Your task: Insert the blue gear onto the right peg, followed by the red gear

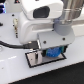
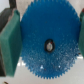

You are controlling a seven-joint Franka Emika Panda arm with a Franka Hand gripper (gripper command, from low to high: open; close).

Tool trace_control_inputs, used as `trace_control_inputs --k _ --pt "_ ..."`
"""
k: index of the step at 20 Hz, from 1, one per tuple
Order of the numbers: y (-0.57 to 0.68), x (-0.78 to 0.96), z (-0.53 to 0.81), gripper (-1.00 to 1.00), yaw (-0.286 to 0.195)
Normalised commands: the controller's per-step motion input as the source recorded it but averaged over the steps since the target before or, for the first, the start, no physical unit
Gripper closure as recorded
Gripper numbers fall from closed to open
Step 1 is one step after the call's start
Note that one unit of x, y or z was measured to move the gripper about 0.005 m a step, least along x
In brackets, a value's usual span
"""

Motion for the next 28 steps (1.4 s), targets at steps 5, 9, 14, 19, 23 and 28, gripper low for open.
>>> trace_control_inputs --k 5,9,14,19,23,28 --pt "0.01 0.02 -0.19 1.0 0.0" --pt "0.07 -0.03 0.03 -1.0 0.0" --pt "0.11 -0.12 0.3 -1.0 0.0" --pt "0.12 -0.29 0.44 -1.0 0.0" --pt "0.17 -0.45 0.35 -1.0 0.0" --pt "0.18 -0.6 0.19 -1.0 0.0"
